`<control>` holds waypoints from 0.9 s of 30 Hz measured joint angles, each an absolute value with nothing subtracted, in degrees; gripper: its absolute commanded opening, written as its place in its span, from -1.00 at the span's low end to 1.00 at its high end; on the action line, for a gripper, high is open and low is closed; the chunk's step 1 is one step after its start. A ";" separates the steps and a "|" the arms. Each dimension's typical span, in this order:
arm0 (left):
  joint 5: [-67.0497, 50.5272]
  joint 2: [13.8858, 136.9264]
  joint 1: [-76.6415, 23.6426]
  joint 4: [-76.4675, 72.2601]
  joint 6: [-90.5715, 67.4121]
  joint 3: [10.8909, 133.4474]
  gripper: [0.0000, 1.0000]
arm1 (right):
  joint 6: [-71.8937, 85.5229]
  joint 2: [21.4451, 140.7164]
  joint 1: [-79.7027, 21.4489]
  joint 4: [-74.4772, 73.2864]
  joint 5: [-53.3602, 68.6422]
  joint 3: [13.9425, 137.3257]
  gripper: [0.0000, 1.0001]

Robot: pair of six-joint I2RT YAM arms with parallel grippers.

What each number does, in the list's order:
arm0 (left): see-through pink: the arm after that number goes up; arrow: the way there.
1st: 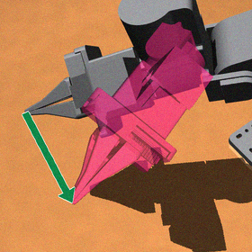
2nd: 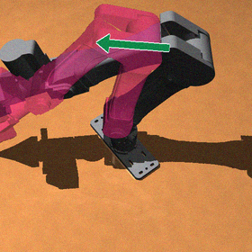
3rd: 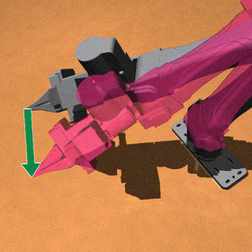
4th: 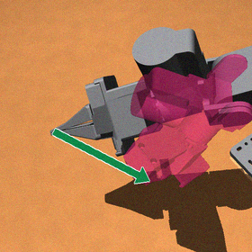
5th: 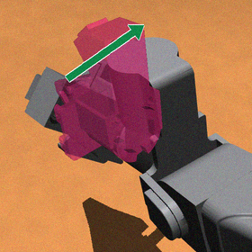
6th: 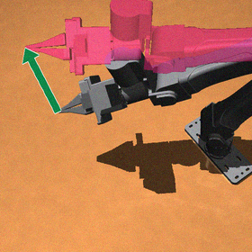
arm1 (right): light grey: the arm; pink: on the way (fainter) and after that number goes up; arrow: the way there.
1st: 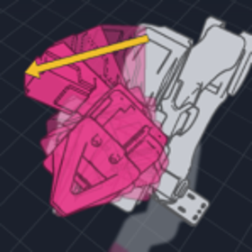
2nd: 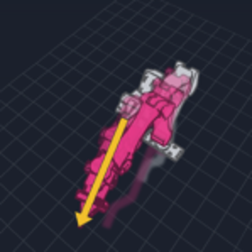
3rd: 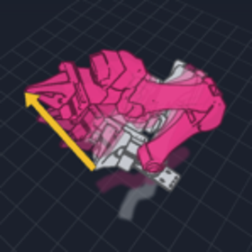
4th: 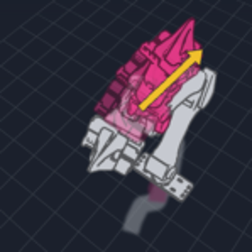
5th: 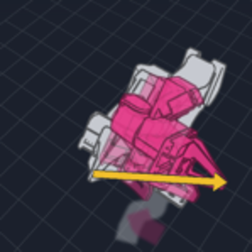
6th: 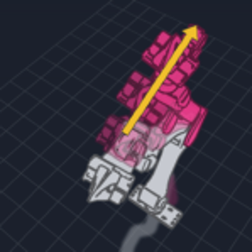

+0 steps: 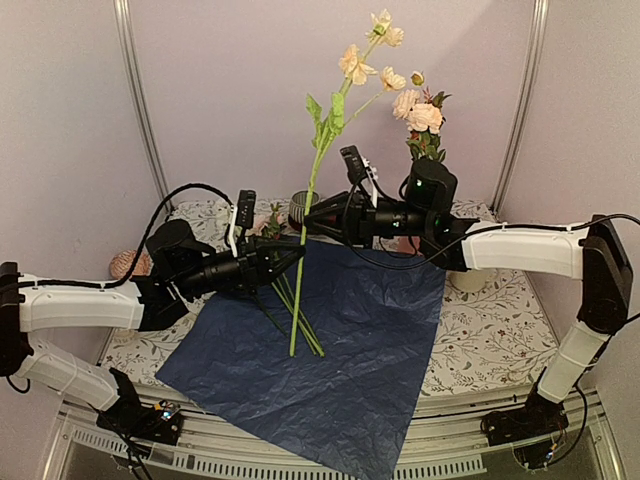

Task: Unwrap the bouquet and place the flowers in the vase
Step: Pass from the left arm to the right

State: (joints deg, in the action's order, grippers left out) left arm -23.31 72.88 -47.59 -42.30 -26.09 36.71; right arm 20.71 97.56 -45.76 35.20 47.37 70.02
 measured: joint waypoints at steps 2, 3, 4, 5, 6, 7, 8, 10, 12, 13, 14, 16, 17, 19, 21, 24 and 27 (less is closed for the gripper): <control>-23.31 72.88 -47.64 -42.28 -26.04 36.71 -1.00 | 21.04 97.82 -45.76 35.53 47.79 70.24 -0.53; -23.31 72.88 -47.64 -42.28 -25.96 36.73 -1.00 | 21.12 97.91 -45.76 35.68 48.05 70.28 -0.53; -23.31 72.88 -47.64 -42.28 -25.91 36.73 -1.00 | 21.30 98.00 -45.76 35.75 48.29 70.35 -0.54; -23.31 72.88 -47.64 -42.28 -25.89 36.73 -1.00 | 21.50 98.08 -45.76 35.83 48.47 70.46 -0.56; -23.31 72.88 -47.64 -42.28 -25.87 36.73 -1.00 | 21.63 98.13 -45.76 35.99 48.58 70.57 -0.57; -23.31 72.88 -47.64 -42.28 -25.82 36.73 -1.00 | 21.67 98.13 -45.76 36.07 48.62 70.65 -0.58; -23.31 72.88 -47.64 -42.26 -25.71 36.73 -1.00 | 21.71 98.13 -45.76 36.18 48.66 70.72 -0.58; -23.31 72.88 -47.64 -42.26 -25.63 36.73 -1.00 | 21.82 98.13 -45.76 36.42 48.73 70.83 -0.58; -23.31 72.90 -47.64 -42.26 -25.50 36.73 -1.00 | 21.89 98.13 -45.76 36.53 48.82 70.85 -0.59; -23.31 72.93 -47.64 -42.26 -25.47 36.73 -1.00 | 21.89 98.13 -45.76 36.53 48.84 70.85 -0.60; -23.31 73.01 -47.64 -42.26 -25.47 36.80 -1.00 | 21.89 98.13 -45.76 36.53 48.84 70.85 -0.60; -23.33 73.30 -47.64 -42.22 -25.47 36.97 -1.00 | 21.91 98.13 -45.76 36.53 48.86 70.85 -0.75; -23.33 73.45 -47.64 -42.19 -25.47 37.08 -0.97 | 21.93 98.13 -45.76 36.56 48.88 70.85 -0.78; -23.31 73.56 -47.64 -42.13 -25.47 37.15 -0.85 | 22.02 98.13 -45.76 36.58 48.88 70.85 -0.85; -23.31 73.58 -47.64 -42.11 -25.32 37.15 -0.52 | 21.91 98.13 -45.76 36.67 48.62 70.85 -0.94; -23.29 73.58 -47.72 -42.19 -25.17 37.19 0.19 | 21.63 97.93 -45.76 36.75 47.51 70.59 -0.96; -23.51 73.56 -47.99 -42.06 -24.99 37.28 0.62 | 21.06 96.51 -45.76 36.82 45.06 68.49 -0.96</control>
State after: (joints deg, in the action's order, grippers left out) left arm -23.51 73.56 -47.99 -42.06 -24.99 37.28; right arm 21.06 96.51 -45.76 36.82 45.06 68.49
